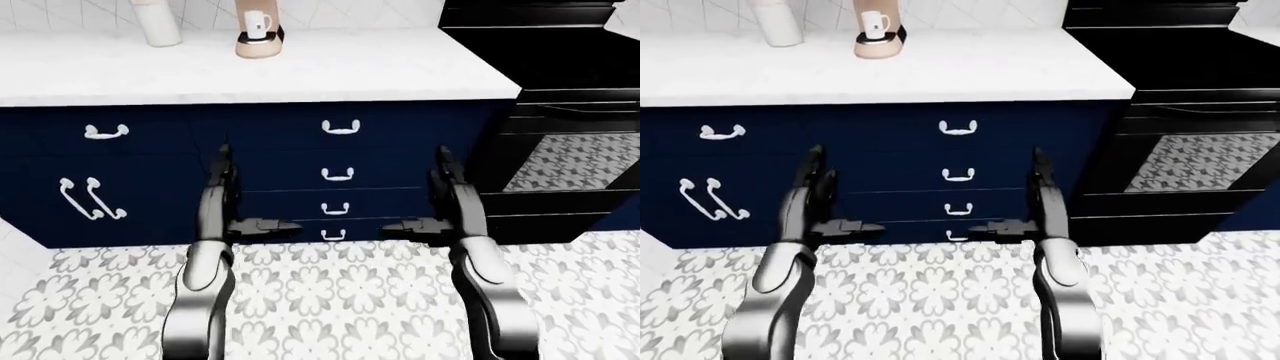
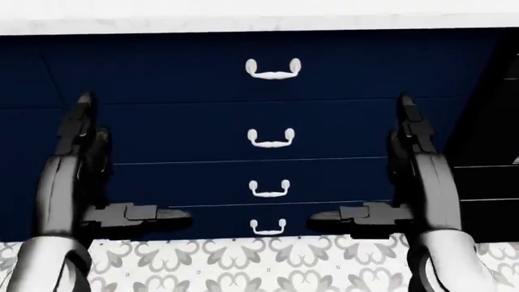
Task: Press the button on the coffee machine to serve coffee.
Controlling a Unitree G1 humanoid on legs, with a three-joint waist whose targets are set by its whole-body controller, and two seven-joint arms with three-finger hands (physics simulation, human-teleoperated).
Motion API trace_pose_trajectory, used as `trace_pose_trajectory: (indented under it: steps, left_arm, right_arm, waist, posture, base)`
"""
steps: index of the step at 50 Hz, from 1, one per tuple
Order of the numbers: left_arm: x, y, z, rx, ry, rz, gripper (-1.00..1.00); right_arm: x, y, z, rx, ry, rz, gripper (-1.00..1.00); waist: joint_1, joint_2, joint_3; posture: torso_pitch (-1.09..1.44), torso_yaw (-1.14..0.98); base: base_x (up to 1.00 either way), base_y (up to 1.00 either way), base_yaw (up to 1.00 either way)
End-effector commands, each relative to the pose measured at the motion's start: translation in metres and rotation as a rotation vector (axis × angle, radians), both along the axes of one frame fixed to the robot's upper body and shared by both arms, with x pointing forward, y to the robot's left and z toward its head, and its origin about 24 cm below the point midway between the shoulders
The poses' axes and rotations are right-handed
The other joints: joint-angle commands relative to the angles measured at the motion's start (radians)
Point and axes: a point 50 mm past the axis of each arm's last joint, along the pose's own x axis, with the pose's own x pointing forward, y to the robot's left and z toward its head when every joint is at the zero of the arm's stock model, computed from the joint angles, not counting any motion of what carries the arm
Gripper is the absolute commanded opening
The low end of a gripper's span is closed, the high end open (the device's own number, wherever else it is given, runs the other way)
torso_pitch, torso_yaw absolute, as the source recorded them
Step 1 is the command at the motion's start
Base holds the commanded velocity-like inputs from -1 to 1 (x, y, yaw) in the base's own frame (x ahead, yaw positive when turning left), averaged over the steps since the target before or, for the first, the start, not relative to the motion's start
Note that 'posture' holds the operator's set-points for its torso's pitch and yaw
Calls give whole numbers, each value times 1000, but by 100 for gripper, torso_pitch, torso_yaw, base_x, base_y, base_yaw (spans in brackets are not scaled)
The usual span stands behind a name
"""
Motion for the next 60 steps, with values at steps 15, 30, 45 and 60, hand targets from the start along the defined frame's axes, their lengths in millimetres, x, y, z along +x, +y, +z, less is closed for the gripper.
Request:
trace_pose_trajectory:
  steps: [15, 30, 45, 60]
  left_arm:
    - [28, 16, 103, -12, -46, 20, 100]
    - [49, 34, 154, -25, -65, 49, 100]
    - [65, 44, 188, -48, -91, 64, 100]
    - [66, 51, 208, -43, -110, 85, 100]
  right_arm:
    - [19, -5, 110, -38, -75, 14, 100]
    - [32, -23, 186, -34, -112, -9, 100]
    - [48, -21, 209, -52, -118, 29, 100]
    - [45, -26, 231, -51, -137, 36, 100]
  waist:
    - [2, 2, -2]
    - [3, 4, 15]
    - [2, 6, 19]
    - [2, 6, 21]
  posture:
    - [0, 0]
    - [0, 0]
    - [0, 0]
    - [0, 0]
  base:
    - [0, 0, 0]
    - [0, 0, 0]
    - [0, 0, 0]
    - [0, 0, 0]
